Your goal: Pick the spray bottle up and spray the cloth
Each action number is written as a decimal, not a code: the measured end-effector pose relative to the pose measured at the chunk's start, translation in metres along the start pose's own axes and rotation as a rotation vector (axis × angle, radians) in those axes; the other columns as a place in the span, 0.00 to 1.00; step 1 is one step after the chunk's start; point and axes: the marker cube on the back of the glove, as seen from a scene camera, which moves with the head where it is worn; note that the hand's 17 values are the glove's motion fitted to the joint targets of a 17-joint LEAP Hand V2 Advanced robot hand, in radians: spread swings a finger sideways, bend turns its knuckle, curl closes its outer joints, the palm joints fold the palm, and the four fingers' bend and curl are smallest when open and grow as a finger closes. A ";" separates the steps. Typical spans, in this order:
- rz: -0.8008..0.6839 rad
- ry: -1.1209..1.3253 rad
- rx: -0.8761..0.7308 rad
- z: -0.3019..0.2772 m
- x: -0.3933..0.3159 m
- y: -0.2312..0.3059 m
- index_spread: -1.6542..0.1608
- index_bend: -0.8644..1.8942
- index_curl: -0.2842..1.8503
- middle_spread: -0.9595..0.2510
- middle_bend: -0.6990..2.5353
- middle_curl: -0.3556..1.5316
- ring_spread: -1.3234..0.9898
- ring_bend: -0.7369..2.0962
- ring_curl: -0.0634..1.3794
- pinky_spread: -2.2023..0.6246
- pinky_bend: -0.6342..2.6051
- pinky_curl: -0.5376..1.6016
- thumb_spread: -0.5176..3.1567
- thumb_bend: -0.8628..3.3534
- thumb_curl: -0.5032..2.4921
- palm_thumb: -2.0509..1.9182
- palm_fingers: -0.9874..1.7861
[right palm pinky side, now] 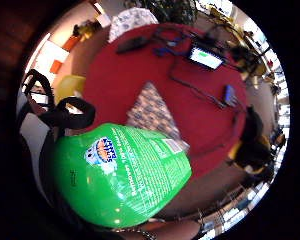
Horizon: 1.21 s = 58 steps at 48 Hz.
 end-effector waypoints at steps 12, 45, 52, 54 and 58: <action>-0.052 -0.388 0.062 0.124 -0.018 -0.038 0.76 0.49 0.39 0.61 0.39 0.46 0.47 0.46 0.37 0.67 0.32 0.44 0.21 0.20 0.44 0.74 0.85; -0.204 -0.336 -0.079 0.168 -0.008 -0.059 0.76 0.45 0.38 0.62 0.39 0.45 0.48 0.45 0.37 0.68 0.33 0.44 0.24 0.19 0.44 0.73 0.79; -0.232 -0.083 -0.164 0.132 0.031 -0.036 0.74 0.37 0.37 0.67 0.35 0.43 0.49 0.41 0.36 0.78 0.29 0.44 0.34 0.18 0.40 0.67 0.54; -0.242 0.014 -0.139 0.117 0.042 -0.028 0.73 0.36 0.35 0.68 0.33 0.42 0.49 0.39 0.33 0.79 0.29 0.43 0.35 0.18 0.39 0.66 0.53; -0.290 0.246 -0.110 0.081 0.065 -0.005 0.72 0.36 0.32 0.69 0.32 0.41 0.50 0.38 0.31 0.81 0.28 0.42 0.37 0.19 0.37 0.65 0.53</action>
